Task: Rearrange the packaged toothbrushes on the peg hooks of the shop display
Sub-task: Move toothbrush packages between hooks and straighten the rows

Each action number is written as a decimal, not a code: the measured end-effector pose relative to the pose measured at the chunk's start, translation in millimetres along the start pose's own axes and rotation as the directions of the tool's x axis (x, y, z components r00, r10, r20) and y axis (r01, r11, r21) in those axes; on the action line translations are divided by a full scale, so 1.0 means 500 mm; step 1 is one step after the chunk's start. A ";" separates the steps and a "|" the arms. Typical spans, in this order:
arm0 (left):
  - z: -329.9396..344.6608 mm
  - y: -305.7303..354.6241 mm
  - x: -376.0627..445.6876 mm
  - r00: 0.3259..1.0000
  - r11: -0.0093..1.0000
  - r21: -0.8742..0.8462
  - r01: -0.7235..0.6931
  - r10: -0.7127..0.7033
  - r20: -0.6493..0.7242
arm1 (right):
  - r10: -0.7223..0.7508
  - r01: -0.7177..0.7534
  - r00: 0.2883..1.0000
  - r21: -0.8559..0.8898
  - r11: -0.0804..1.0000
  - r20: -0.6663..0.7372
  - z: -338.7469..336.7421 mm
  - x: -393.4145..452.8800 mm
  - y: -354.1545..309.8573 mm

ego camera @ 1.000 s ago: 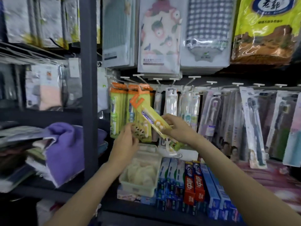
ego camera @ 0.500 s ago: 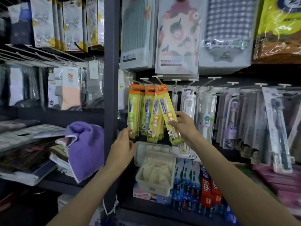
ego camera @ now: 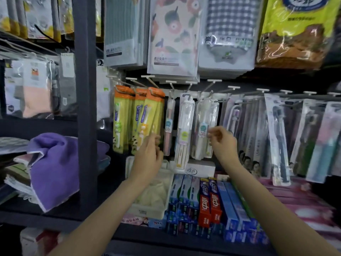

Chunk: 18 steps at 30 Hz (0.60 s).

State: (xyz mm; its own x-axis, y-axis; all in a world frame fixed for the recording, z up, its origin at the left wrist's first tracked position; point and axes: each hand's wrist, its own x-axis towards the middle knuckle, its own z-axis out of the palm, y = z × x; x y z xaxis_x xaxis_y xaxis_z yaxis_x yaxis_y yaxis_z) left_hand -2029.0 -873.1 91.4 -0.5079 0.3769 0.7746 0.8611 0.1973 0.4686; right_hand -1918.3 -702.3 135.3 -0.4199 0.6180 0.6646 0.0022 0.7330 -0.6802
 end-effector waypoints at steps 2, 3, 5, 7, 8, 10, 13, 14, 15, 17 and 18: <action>0.034 0.028 0.008 0.999 0.999 0.012 -0.034 0.034 0.038 | 0.150 -0.151 0.989 -0.054 0.987 -0.011 -0.019 0.016 0.054; 0.050 0.038 0.013 0.998 0.998 0.017 -0.053 0.052 0.041 | 0.230 -0.228 0.973 -0.076 0.971 0.014 -0.022 0.024 0.085; 0.082 0.053 0.025 0.998 0.998 0.036 -0.058 0.057 0.032 | 0.340 -0.331 0.936 -0.100 0.938 0.093 -0.021 0.032 0.129; 0.111 0.062 0.037 0.999 0.996 0.086 -0.023 0.020 0.034 | 0.363 -0.355 0.917 -0.081 0.932 0.162 -0.011 0.038 0.153; 0.125 0.062 0.042 0.999 0.995 0.102 -0.007 0.003 0.040 | 0.359 -0.351 0.917 -0.076 0.933 0.176 -0.003 0.045 0.160; 0.149 0.057 0.049 0.998 0.992 0.126 -0.007 0.000 0.060 | 0.335 -0.322 0.929 -0.100 0.941 0.156 0.015 0.062 0.163; 0.171 0.040 0.062 0.997 0.987 0.148 -0.062 0.054 0.056 | 0.332 -0.325 0.938 -0.082 0.942 0.099 0.040 0.101 0.157; 0.173 0.036 0.065 0.998 0.988 0.143 -0.056 0.049 0.051 | 0.352 -0.349 0.931 -0.053 0.936 0.093 0.046 0.114 0.155; 0.175 0.030 0.067 0.998 0.989 0.143 -0.049 0.044 0.042 | 0.368 -0.366 0.926 -0.030 0.930 0.090 0.053 0.127 0.157; 0.173 0.021 0.065 0.998 0.987 0.152 -0.054 0.050 0.030 | 0.385 -0.384 0.919 -0.025 0.923 0.083 0.061 0.144 0.161; 0.170 0.018 0.064 0.998 0.986 0.154 -0.064 0.061 0.026 | 0.390 -0.389 0.917 -0.027 0.921 0.081 0.064 0.151 0.165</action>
State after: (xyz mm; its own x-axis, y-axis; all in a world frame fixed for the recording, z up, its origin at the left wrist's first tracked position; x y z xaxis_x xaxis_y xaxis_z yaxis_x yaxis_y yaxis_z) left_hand -2035.6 -782.2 84.5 -0.4534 0.4113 0.7907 0.8854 0.3099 0.3465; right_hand -1978.7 -604.5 119.6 -0.4574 0.8298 0.3197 0.1902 0.4425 -0.8763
